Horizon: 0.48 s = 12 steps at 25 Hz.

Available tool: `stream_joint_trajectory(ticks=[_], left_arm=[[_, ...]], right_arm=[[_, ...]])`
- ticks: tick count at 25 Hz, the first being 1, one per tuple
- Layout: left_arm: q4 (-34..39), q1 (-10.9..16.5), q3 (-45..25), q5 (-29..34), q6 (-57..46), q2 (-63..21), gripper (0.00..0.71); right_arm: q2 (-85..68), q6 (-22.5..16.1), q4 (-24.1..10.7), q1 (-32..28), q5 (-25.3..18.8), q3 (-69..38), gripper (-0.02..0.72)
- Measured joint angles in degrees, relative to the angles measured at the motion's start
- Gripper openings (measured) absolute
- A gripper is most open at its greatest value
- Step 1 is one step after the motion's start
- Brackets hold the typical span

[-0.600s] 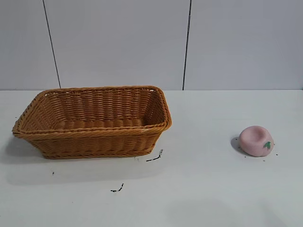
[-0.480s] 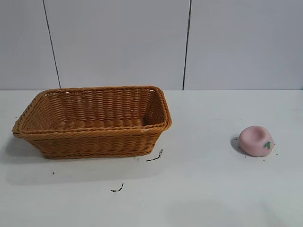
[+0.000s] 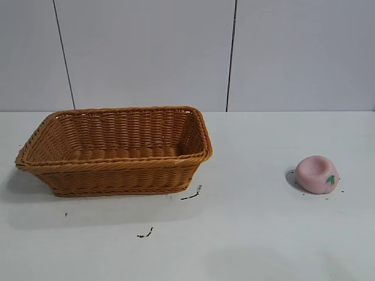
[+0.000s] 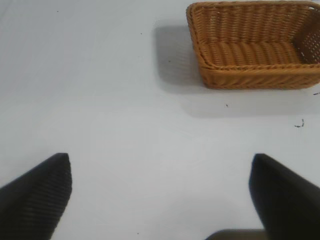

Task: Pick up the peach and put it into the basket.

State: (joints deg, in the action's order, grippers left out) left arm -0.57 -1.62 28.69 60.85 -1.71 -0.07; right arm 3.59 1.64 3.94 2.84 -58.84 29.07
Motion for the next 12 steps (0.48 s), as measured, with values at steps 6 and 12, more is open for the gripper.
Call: stream_joint_trajectory(ticks=[6,12], left_arm=[[0.00,0.00,0.00,0.00,0.00,0.00,0.693],[0.00,0.00,0.00,0.00,0.00,0.00,0.693]], right_arm=[[20.66,-0.69,-0.30,0.00,2.46,5.93,0.687],[46.50,0.01,-0.30,0.00,4.72,16.99,0.688]])
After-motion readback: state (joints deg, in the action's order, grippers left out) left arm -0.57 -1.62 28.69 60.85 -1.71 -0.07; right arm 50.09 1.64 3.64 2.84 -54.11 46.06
